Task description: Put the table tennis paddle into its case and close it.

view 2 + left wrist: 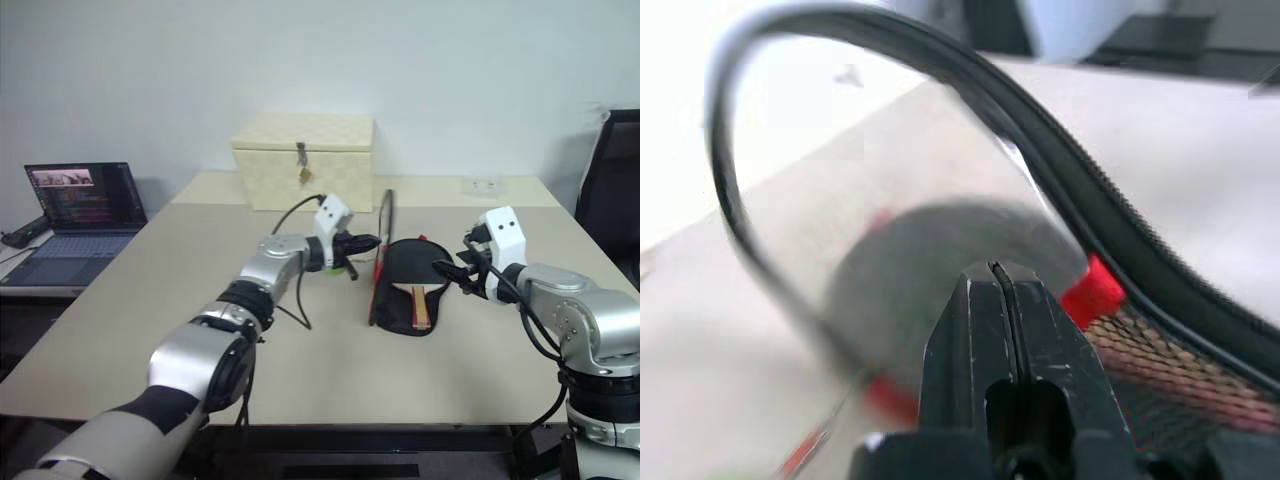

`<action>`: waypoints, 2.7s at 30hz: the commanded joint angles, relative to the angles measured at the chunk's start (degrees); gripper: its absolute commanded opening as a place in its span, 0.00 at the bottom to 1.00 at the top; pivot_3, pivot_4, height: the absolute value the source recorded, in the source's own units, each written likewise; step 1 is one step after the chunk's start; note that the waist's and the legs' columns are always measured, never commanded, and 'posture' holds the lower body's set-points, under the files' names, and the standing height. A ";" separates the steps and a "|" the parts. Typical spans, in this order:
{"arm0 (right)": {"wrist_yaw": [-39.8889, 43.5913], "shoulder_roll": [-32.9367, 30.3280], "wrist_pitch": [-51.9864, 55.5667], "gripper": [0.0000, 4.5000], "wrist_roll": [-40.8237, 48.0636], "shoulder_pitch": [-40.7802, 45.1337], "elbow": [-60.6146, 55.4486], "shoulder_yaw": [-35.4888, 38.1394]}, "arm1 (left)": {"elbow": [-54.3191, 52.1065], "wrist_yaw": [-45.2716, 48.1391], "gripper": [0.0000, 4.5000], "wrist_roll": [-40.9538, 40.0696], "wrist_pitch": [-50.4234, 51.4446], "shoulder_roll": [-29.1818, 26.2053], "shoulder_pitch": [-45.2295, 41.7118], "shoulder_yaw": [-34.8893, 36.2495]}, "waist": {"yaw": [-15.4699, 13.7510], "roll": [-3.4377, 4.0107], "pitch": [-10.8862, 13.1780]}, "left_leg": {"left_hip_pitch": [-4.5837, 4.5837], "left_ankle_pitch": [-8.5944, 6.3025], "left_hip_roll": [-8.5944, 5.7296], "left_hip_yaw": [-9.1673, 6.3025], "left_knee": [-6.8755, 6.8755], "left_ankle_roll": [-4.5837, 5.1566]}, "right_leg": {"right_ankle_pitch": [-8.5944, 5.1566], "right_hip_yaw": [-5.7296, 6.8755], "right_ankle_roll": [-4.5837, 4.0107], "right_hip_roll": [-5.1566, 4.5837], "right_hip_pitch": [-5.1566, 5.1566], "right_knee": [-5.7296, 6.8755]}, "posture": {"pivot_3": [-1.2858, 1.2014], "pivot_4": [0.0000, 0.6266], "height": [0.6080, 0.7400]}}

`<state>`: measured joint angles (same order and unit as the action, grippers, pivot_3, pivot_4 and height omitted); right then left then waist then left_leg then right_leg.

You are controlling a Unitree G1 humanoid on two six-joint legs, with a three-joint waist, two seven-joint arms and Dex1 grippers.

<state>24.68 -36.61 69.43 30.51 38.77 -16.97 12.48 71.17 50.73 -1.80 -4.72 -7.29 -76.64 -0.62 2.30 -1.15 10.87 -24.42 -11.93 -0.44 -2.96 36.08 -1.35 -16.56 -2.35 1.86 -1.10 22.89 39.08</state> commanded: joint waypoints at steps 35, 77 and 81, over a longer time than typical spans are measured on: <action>0.39 13.96 -27.48 0.99 -16.99 14.73 60.33 -8.92 | -51.05 11.17 0.00 -15.36 22.10 -19.52 33.62 5.96 | 0.76 0.02 -0.05 | 0.00 0.05 0.08 -0.06 0.80 -0.06 | 0.03 -0.12 -0.03 0.01 0.16 0.98 | 0.52 0.24 1.00; 6.48 29.56 -0.90 0.00 -8.01 5.52 25.63 -11.61 | -81.69 21.17 0.00 -32.56 41.61 -36.45 57.00 7.16 | 2.30 0.01 -0.06 | 0.68 0.02 0.32 -0.26 -0.05 -0.06 | -0.22 -0.11 -0.40 -0.07 -0.22 0.71 | 0.52 0.24 1.00; 3.19 30.73 6.53 0.00 -5.54 -0.57 14.20 -10.42 | -84.43 20.42 0.00 -34.11 42.77 -37.17 58.98 7.29 | 2.29 0.01 -0.06 | 0.65 0.02 0.32 -0.31 -0.08 -0.06 | -0.22 -0.09 -0.40 -0.08 -0.20 0.67 | 0.52 0.24 1.00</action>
<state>28.54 -6.54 73.09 22.25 38.76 2.52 1.21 -10.86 71.52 -34.26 37.64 -43.37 -17.77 4.93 4.59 -1.14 10.81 -23.78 -11.91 -0.11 -3.28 35.99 -1.41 -16.78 -2.45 1.46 -1.17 22.69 39.73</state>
